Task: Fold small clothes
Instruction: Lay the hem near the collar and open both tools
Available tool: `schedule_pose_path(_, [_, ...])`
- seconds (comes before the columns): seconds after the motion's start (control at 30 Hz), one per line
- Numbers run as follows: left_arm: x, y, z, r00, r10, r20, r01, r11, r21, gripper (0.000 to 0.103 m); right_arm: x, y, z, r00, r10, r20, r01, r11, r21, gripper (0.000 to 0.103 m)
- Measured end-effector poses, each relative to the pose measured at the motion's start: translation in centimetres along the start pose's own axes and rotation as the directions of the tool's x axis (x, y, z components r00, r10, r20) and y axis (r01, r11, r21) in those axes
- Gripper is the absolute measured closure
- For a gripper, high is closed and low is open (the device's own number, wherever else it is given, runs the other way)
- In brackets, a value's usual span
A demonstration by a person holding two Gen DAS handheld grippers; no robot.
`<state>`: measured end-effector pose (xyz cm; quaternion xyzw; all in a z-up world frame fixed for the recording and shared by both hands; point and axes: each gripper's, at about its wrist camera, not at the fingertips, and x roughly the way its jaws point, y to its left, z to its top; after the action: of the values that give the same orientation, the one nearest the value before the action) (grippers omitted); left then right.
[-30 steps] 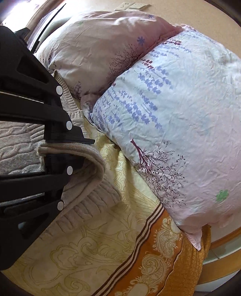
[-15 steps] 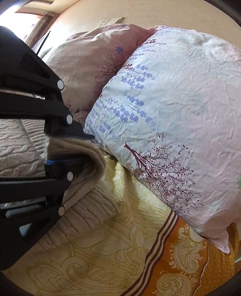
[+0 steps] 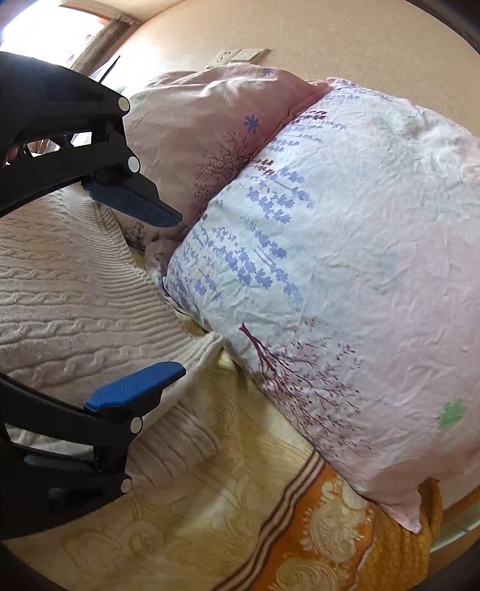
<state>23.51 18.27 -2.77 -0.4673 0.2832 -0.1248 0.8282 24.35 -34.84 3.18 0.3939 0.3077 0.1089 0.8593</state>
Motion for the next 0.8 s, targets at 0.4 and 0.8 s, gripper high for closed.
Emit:
schedule_pose_path(0.4, [-1.8, -1.0, 0.8, 0.979, 0.201, -0.022, -0.192, 0.961, 0.198, 0.02, -1.7, -0.8, 1.2, 0.94, -0.316, -0.127, 0.272, 0.922, -0.274, 0.065])
schedule_pose_path(0.8, [-1.7, -3.0, -1.5, 0.944, 0.318, -0.088, -0.262, 0.885, 0.386, 0.036, -1.2, 0.8, -2.0, 0.892, -0.414, -0.183, 0.293, 0.836, -0.464, 0.065])
